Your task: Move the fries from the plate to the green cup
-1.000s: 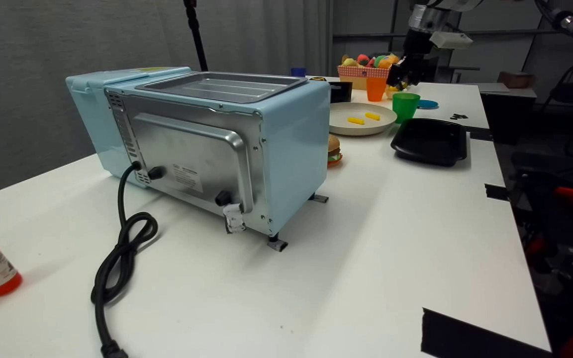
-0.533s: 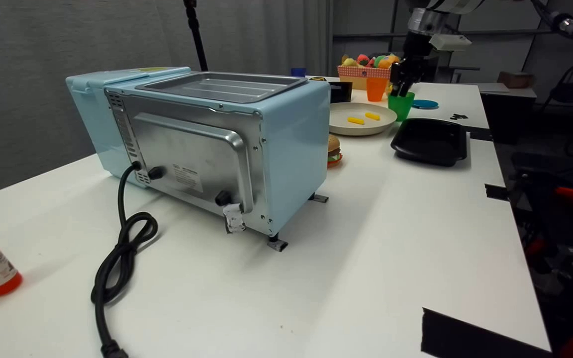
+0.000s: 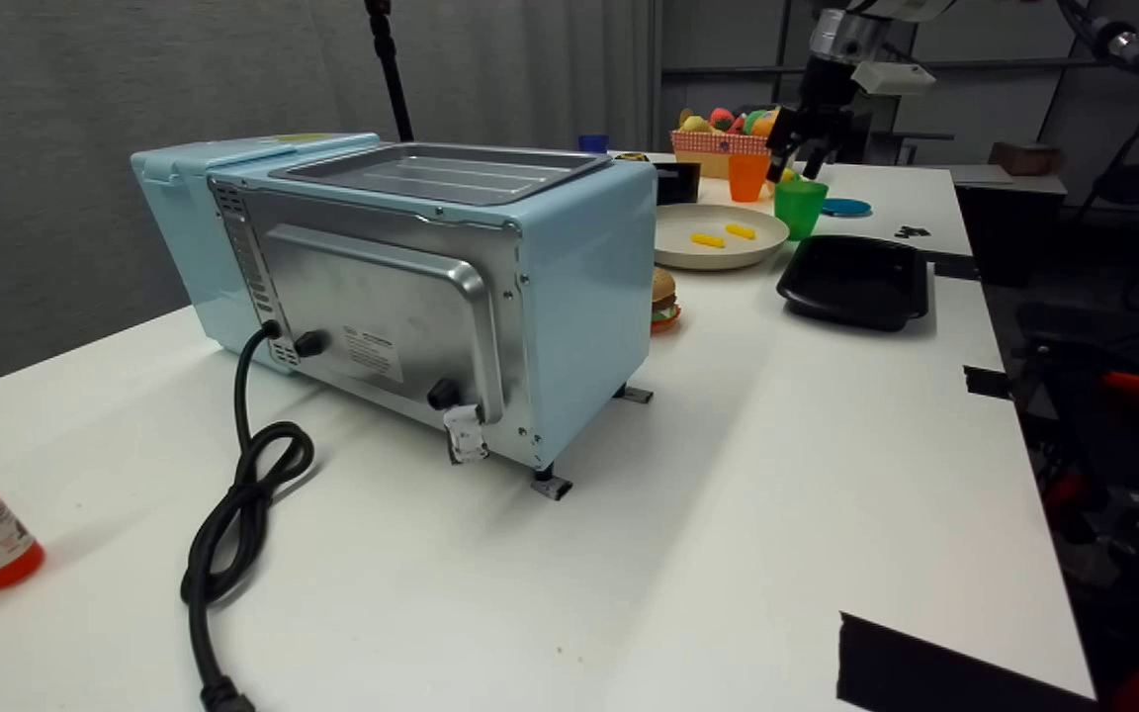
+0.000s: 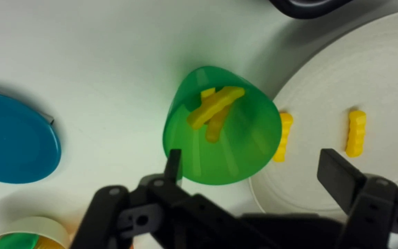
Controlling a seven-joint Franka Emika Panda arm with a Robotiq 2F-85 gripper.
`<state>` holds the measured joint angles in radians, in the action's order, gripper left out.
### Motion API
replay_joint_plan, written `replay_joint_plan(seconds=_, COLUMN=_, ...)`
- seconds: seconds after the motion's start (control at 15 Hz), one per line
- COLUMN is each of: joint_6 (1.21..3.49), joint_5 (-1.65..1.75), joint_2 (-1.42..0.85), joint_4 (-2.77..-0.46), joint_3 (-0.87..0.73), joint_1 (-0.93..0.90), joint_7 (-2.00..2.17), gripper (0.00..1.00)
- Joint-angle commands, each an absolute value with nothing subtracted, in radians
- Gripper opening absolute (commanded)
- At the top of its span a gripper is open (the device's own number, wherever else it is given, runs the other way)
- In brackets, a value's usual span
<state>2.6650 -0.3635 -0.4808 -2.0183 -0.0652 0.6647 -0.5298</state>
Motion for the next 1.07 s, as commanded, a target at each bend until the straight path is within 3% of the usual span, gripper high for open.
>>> replay_joint_plan(seconds=0.0, joint_6=2.593, joint_5=-0.391, joint_2=-0.43, joint_4=-2.02, joint_3=-0.026, joint_1=0.714, joint_7=-0.574, gripper=1.0)
replay_joint_plan(seconds=1.0, joint_6=2.542, joint_5=-0.531, joint_2=-0.344, joint_4=-2.112, joint_3=0.038, joint_1=0.687, joint_7=-0.662, gripper=1.0)
